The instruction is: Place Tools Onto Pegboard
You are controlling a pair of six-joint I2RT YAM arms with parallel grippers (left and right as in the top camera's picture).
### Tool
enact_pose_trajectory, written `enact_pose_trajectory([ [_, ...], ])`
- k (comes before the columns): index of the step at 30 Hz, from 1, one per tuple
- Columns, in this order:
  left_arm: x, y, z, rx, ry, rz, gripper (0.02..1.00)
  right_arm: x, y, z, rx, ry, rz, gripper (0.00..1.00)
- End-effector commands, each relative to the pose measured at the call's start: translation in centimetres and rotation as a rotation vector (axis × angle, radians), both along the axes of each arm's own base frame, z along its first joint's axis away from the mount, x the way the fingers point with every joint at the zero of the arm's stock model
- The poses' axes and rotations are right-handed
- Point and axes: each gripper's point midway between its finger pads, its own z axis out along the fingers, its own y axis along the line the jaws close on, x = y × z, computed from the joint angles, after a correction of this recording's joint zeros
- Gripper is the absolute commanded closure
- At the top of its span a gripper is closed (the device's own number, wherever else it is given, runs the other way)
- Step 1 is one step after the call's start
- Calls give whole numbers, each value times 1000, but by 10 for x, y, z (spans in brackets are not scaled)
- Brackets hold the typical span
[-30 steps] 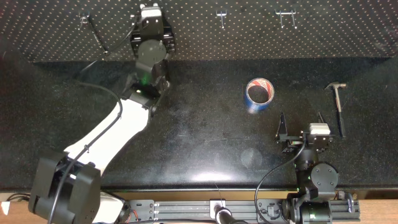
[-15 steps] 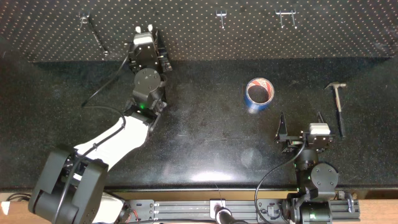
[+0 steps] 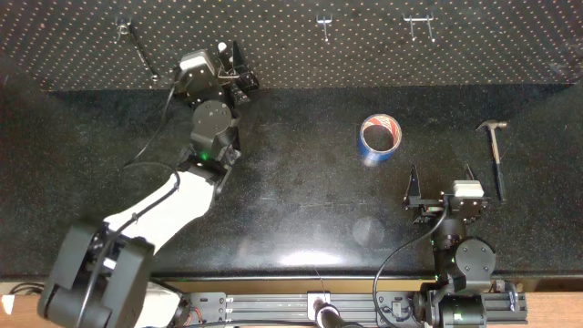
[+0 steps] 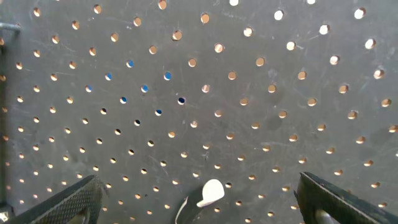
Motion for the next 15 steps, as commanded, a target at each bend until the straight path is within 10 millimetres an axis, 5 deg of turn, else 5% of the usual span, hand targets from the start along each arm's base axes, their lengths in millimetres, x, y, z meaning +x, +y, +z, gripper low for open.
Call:
enact_pose_trajectory([
  [1, -36, 4, 49, -14, 14, -70, 25, 0, 0, -2, -8, 1, 1, 27],
  [5, -104, 32, 49, -1, 190, -203, 23, 0, 0, -2, -8, 1, 1, 25],
  [6, -135, 43, 41, -28, 215, -261, 23, 0, 0, -2, -8, 1, 1, 25],
  [10, -202, 56, 20, -44, 36, -292, 25, 0, 0, -2, -8, 1, 1, 25],
  [15, -201, 61, 10, -34, -210, -265, 25, 0, 0, -2, -8, 1, 1, 25],
])
